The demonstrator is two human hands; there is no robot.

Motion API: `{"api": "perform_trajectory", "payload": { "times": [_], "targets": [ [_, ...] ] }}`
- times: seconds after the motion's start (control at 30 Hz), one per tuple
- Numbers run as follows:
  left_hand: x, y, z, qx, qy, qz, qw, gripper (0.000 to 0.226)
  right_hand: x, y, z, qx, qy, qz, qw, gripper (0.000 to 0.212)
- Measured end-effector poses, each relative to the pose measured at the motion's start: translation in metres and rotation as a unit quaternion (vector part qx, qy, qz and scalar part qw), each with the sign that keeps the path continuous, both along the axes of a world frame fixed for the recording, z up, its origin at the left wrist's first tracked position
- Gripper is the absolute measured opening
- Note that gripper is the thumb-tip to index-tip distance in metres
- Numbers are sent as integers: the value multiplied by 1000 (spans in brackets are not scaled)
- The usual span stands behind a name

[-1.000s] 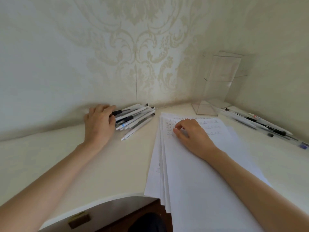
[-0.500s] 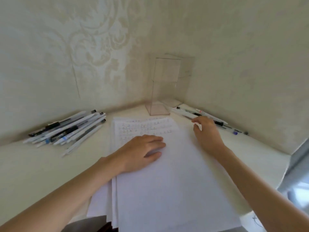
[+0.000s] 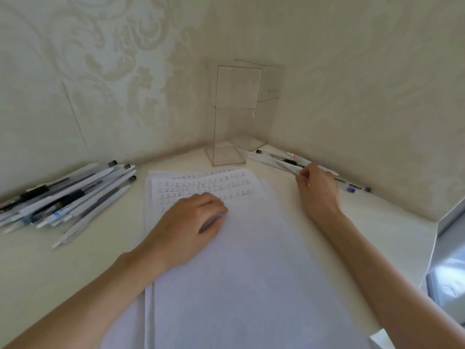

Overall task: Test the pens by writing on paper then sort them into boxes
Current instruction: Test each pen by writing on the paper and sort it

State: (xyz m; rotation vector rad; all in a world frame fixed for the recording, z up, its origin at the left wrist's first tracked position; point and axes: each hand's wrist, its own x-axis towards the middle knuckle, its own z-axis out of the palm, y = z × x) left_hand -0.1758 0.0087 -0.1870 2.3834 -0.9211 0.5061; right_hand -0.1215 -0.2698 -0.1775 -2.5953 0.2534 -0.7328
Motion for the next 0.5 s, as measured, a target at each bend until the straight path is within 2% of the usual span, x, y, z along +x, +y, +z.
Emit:
{"api": "perform_trajectory", "payload": {
  "times": [0.07, 0.13, 0.2, 0.27, 0.37, 0.5],
  "targets": [
    [2, 2, 2, -59, -10, 44, 997, 39, -13, 11, 10, 140, -57, 83, 985, 6],
    [3, 2, 8, -86, -51, 85, 991, 42, -29, 25, 22, 219, -70, 193, 954, 10],
    [3, 2, 12, -62, -105, 115, 986, 48, -43, 41, 30, 259, -24, 299, 918, 17],
    [3, 3, 13, -16, -121, 117, 986, 48, -53, 53, 33, 289, 40, 374, 880, 13],
    [1, 1, 12, 9, -89, 97, 991, 39, -57, 60, 33, 333, 77, 408, 847, 6],
    [-1, -4, 10, 11, -58, 63, 996, 39, -54, 60, 30, 404, 93, 428, 803, 4]
  ]
}}
